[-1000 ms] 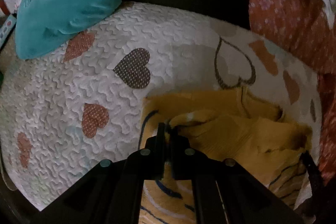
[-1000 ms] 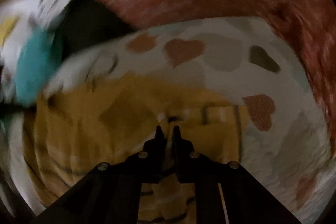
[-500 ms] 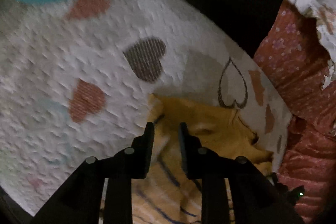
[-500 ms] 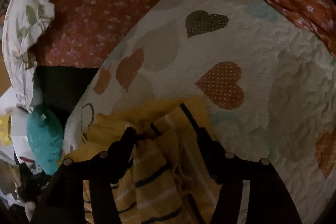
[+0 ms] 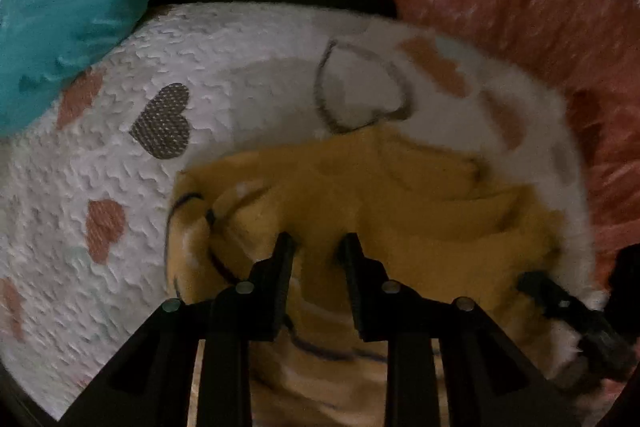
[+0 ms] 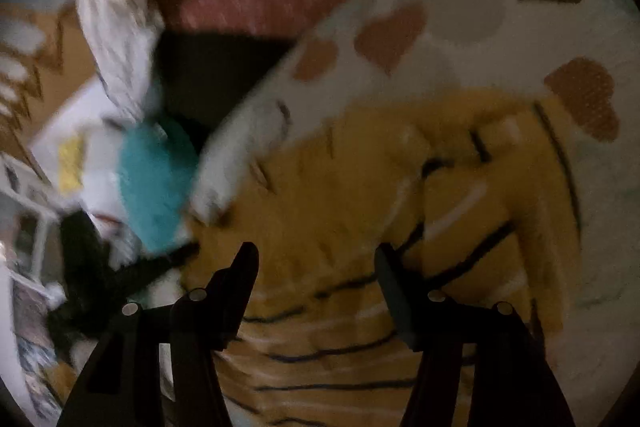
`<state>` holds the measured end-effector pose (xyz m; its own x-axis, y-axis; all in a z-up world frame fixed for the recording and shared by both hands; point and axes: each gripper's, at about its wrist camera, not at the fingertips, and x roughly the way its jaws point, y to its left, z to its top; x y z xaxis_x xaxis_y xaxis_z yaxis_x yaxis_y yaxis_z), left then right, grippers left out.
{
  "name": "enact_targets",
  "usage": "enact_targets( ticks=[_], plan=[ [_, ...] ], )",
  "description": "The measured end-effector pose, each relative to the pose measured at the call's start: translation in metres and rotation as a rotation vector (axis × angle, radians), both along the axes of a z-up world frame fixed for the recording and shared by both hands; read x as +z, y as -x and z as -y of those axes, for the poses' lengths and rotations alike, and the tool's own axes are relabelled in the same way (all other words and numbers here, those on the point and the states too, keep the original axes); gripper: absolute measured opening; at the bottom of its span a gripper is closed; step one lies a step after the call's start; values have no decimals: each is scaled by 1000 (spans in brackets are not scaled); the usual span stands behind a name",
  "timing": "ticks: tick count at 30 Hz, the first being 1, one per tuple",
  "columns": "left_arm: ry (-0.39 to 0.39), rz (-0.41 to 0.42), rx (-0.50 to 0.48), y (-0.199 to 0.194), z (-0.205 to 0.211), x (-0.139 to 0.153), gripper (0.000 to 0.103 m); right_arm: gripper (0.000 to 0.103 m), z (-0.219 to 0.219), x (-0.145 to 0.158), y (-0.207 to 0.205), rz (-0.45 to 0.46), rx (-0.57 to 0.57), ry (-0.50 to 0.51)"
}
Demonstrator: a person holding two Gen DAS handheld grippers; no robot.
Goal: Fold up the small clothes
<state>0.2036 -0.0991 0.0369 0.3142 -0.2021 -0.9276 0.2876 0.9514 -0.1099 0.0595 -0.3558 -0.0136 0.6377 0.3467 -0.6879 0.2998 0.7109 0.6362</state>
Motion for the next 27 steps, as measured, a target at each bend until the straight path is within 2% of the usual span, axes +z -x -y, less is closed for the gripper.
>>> enact_targets(
  ticks=[2, 5, 7, 8, 9, 10, 13, 16, 20, 23, 27],
  plan=[
    [-103, 18, 47, -13, -2, -15, 25, 45, 12, -5, 1, -26, -54, 33],
    [-84, 9, 153, -31, -21, -21, 25, 44, 29, 1, 9, 8, -145, 32],
    [-29, -25, 192, -37, -32, -23, 25, 46, 37, 11, 19, 32, -230, 87],
    [3, -42, 213, -36, -40, -21, 25, 51, 42, 16, 25, 43, -272, 115],
    [37, -55, 236, -35, -48, -18, 25, 63, 47, 19, 30, 42, -304, 130],
    [56, -58, 249, -33, -54, -14, 25, 69, 54, 23, 36, 35, -346, 146],
    [89, -54, 269, -22, -70, 0, 25, 71, 69, 29, 47, 35, -389, 129],
    [105, -24, 286, -1, -97, 23, 25, 71, 76, 32, 62, 30, -390, 94],
    [145, -7, 338, 44, -143, 43, 37, 71, 77, 37, 81, 30, -377, 67],
    [158, -33, 358, 85, -173, 40, 39, 71, 73, 39, 101, 42, -396, 45],
    [180, -88, 349, 130, -195, 22, 39, 72, 55, 32, 133, 29, -457, 14]
  ],
)
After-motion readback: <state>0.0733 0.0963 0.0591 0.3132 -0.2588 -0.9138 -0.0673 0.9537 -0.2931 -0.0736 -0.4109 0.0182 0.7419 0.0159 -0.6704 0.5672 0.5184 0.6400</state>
